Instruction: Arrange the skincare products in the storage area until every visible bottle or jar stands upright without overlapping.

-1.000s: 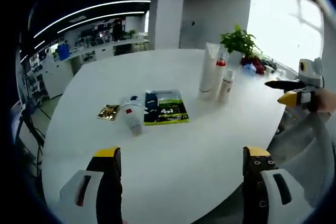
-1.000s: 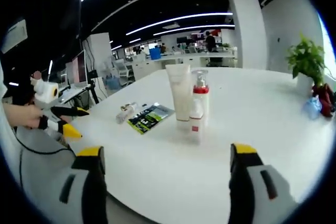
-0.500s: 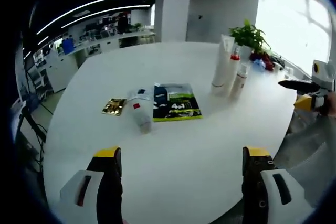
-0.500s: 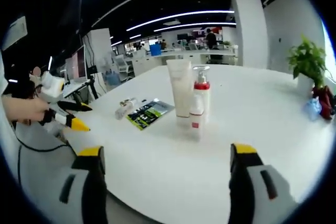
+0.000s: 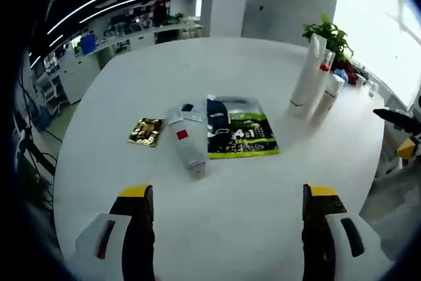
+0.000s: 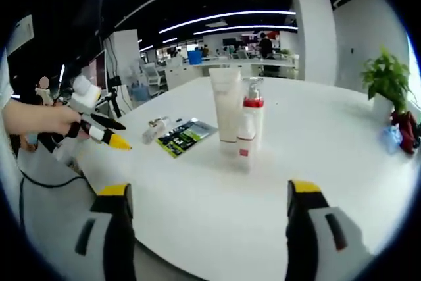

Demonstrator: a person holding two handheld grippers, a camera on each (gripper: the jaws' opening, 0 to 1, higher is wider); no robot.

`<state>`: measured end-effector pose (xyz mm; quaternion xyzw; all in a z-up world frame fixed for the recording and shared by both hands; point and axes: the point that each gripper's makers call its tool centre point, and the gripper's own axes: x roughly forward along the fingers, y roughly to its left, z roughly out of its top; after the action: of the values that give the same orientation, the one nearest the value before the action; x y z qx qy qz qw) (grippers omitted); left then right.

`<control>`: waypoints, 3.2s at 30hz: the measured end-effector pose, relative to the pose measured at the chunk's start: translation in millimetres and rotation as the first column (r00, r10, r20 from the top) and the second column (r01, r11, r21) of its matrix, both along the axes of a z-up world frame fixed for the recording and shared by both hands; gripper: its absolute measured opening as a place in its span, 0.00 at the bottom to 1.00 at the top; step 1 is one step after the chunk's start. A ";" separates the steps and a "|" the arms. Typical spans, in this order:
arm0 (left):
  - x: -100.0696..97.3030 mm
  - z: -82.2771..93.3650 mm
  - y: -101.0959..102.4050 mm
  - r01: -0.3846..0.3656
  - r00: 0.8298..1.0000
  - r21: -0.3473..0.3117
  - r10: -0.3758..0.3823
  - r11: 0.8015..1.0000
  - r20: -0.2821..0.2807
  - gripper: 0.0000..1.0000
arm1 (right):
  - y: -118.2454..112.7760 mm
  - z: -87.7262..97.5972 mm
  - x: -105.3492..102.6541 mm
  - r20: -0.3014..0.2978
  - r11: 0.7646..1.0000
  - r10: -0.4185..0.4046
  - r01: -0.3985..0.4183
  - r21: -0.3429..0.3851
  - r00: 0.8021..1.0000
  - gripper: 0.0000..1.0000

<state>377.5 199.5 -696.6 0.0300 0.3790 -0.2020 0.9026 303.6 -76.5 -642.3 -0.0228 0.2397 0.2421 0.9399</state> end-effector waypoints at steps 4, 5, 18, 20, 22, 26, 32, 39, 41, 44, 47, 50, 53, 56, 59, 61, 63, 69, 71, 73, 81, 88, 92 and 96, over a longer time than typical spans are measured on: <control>13.4 -2.9 2.0 -0.010 1.000 0.005 0.010 1.000 -0.022 0.89 | -1.0 -0.6 0.5 -0.005 1.000 -0.006 0.006 0.006 1.000 0.98; 16.0 -3.8 2.3 -0.009 1.000 0.011 0.009 1.000 -0.029 0.89 | -0.9 -0.7 0.5 -0.006 1.000 -0.006 0.006 0.006 1.000 0.98; 68.5 -13.2 1.8 -0.013 0.996 0.064 0.019 0.998 -0.085 0.78 | -2.0 -2.6 0.4 -0.019 1.000 -0.013 0.013 0.014 1.000 0.97; 74.3 -16.4 1.4 -0.005 0.995 0.079 0.013 0.997 -0.102 0.77 | -2.5 -2.6 0.4 -0.021 1.000 -0.018 0.018 0.018 1.000 0.97; 79.2 -20.1 2.3 0.004 0.992 0.098 0.008 0.995 -0.123 0.75 | -3.3 -2.6 0.7 -0.021 1.000 -0.023 0.023 0.020 1.000 0.97; 89.2 -27.3 7.7 -0.003 0.987 0.125 0.023 0.992 -0.160 0.69 | -4.2 -3.0 0.7 -0.024 0.999 -0.027 0.028 0.020 0.999 0.97; 102.0 -36.8 14.1 0.001 0.978 0.156 0.032 0.988 -0.206 0.59 | -4.6 -4.2 0.6 -0.030 0.999 -0.028 0.029 0.016 0.999 0.96; 117.5 -45.9 22.9 -0.027 0.967 0.173 0.070 0.984 -0.246 0.46 | -5.3 -5.3 0.7 -0.036 0.999 -0.032 0.033 0.013 0.999 0.96; 120.3 -47.6 25.1 -0.036 0.964 0.182 0.082 0.983 -0.254 0.43 | -5.8 -5.7 0.7 -0.038 0.999 -0.035 0.035 0.013 0.999 0.96; 124.5 -49.8 26.2 -0.042 0.961 0.184 0.090 0.982 -0.261 0.37 | -6.3 -6.2 0.9 -0.041 0.999 -0.039 0.039 0.016 0.998 0.95; 124.0 -51.5 25.8 -0.044 0.960 0.184 0.092 0.982 -0.265 0.32 | -6.6 -6.3 1.0 -0.041 0.999 -0.040 0.041 0.014 0.998 0.95; 125.3 -51.8 27.8 -0.039 0.964 0.196 0.089 0.980 -0.251 0.26 | -6.8 -6.5 0.9 -0.042 0.999 -0.042 0.043 0.014 0.998 0.95; 125.7 -51.6 30.5 -0.043 0.963 0.190 0.091 0.981 -0.253 0.21 | -6.5 -6.6 0.9 -0.043 0.999 -0.042 0.043 0.014 0.998 0.95; 125.6 -52.0 30.6 -0.034 0.964 0.187 0.082 0.982 -0.252 0.20 | -6.4 -6.6 1.0 -0.043 0.999 -0.042 0.043 0.014 0.998 0.95; 123.8 -51.6 29.5 -0.036 0.964 0.186 0.083 0.982 -0.252 0.18 | -6.4 -6.5 1.1 -0.042 0.999 -0.043 0.043 0.015 0.998 0.95; 123.5 -51.8 29.6 -0.038 0.964 0.186 0.086 0.982 -0.253 0.18 | -6.2 -6.6 0.9 -0.043 0.999 -0.042 0.043 0.015 0.998 0.95; 122.9 -52.0 29.9 -0.041 0.963 0.184 0.088 0.982 -0.255 0.17 | -6.0 -6.3 0.9 -0.041 0.999 -0.041 0.042 0.014 0.998 0.95; 117.9 -50.9 31.5 -0.040 0.963 0.182 0.086 0.982 -0.256 0.17 | -5.2 -6.0 0.6 -0.041 0.999 -0.038 0.038 0.015 0.998 0.95; 115.0 -47.0 30.7 -0.041 0.966 0.176 0.084 0.984 -0.243 0.17 | -4.5 -5.8 0.5 -0.041 0.999 -0.034 0.035 0.016 0.999 0.95; 115.9 -43.8 29.1 -0.045 0.971 0.156 0.080 0.987 -0.224 0.17 | -4.1 -5.6 0.4 -0.041 0.999 -0.032 0.032 0.017 0.999 0.94; 97.7 -26.2 19.4 -0.055 0.984 0.098 0.071 0.994 -0.165 0.17 | -1.1 -4.5 -0.9 -0.041 1.000 -0.015 0.016 0.025 0.999 0.92; 70.5 -8.0 11.4 -0.057 0.993 0.052 0.062 0.997 -0.104 0.17 | 2.0 -2.7 -2.5 -0.038 1.000 0.001 0.000 0.028 0.999 0.90; 59.3 8.0 6.3 -0.055 0.997 0.028 0.057 0.998 -0.049 0.17 | 4.0 -2.1 -3.0 -0.036 1.000 0.014 -0.013 0.027 0.999 0.90; 51.4 25.6 -2.9 -0.016 0.999 0.034 0.015 0.999 0.031 0.17 | 5.6 -0.8 -3.6 -0.034 0.999 0.022 -0.021 0.030 0.999 0.88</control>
<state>428.9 196.6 -671.0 0.0458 0.3688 -0.1879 0.9092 300.0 -71.0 -643.0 -0.0072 0.2519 0.2561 0.9332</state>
